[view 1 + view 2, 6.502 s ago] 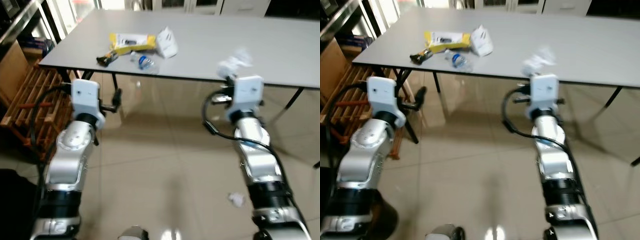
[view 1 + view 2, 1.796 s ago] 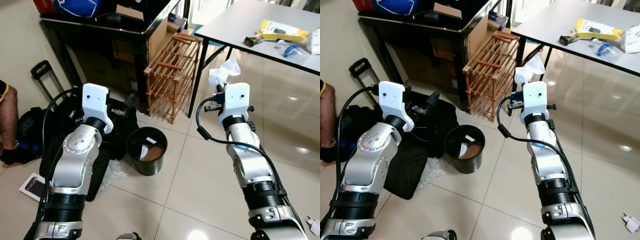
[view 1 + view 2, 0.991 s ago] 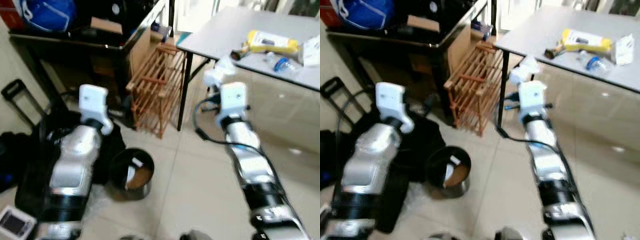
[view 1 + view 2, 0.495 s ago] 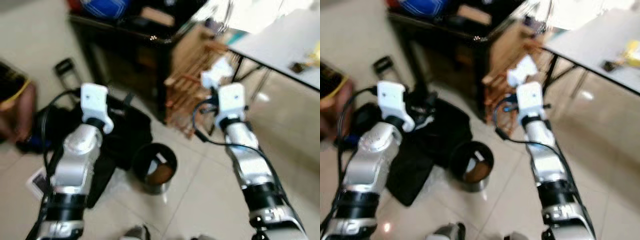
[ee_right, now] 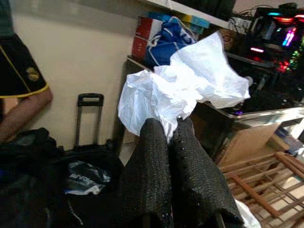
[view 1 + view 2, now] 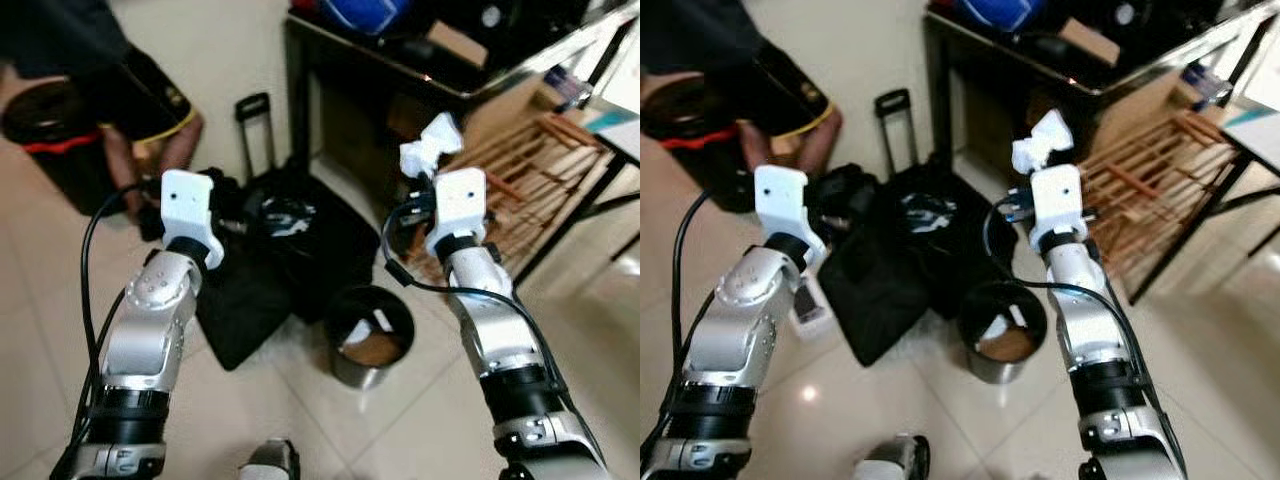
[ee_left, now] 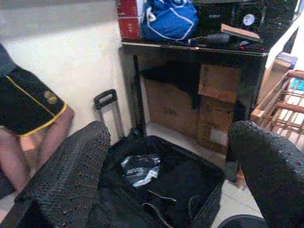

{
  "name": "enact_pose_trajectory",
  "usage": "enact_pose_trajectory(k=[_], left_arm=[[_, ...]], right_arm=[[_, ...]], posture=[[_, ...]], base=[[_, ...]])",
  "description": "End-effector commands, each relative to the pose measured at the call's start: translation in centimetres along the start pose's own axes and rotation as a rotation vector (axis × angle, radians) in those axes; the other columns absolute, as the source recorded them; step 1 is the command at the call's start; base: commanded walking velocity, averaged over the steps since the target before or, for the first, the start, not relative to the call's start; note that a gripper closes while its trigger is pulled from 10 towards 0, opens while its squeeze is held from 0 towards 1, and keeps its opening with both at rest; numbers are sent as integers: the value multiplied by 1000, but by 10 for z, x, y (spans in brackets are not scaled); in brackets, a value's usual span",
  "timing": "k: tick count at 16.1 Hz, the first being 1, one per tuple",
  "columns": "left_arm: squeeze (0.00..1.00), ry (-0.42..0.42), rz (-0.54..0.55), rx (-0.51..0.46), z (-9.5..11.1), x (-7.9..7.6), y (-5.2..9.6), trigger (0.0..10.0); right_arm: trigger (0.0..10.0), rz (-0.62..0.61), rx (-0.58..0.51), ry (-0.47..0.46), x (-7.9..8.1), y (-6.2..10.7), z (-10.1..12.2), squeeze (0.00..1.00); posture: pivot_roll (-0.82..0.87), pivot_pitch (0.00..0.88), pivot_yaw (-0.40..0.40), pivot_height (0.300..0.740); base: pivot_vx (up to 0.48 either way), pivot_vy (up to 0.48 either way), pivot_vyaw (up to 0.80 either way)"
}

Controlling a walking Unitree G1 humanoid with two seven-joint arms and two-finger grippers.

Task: Picking trash to rubbish bin

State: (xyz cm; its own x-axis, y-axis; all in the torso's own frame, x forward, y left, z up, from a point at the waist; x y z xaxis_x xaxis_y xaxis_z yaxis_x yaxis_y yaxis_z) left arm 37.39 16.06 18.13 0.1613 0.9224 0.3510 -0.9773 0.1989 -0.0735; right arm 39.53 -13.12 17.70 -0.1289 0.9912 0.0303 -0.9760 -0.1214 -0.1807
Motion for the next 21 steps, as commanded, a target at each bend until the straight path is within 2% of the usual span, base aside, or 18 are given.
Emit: enact_pose_trajectory(k=[1, 7, 16, 21], left_arm=[[0, -1, -21, -17, 5, -5, -1, 10000], [0, -4, -36, -18, 5, -7, -1, 10000], [0, -15, -48, -10, 2, -10, 0, 10000], [0, -9, -53, -16, 3, -11, 1, 10000]], right_arm=[[10000, -14, -11, -5, -6, 1, 3, 0], [10000, -24, -9, -8, -7, 1, 2, 0], [10000, -31, -8, -15, -8, 1, 2, 0], [10000, -31, -8, -12, -8, 1, 2, 0]], posture=[[84, 116, 31, 740], [86, 116, 32, 740], [86, 116, 34, 740], [83, 119, 30, 740]], base=[[274, 0, 0], [305, 0, 0], [445, 0, 0], [276, 0, 0]])
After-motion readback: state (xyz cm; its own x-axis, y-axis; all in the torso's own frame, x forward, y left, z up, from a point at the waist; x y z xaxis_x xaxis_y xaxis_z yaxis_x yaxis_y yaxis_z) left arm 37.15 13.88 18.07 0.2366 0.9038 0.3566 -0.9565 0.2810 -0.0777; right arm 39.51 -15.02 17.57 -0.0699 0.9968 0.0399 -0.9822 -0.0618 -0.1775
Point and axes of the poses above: a point about 5 cm out from each wrist's last joint towards the gripper, its own y axis pointing back from the gripper into the wrist, its own z axis along the axis of the wrist's last joint, x = y × z, the point moved 5 cm from there along -y, pointing out of the wrist towards the gripper, and after that the axes turned 15 degrees about -y, right-handed, at the moved point
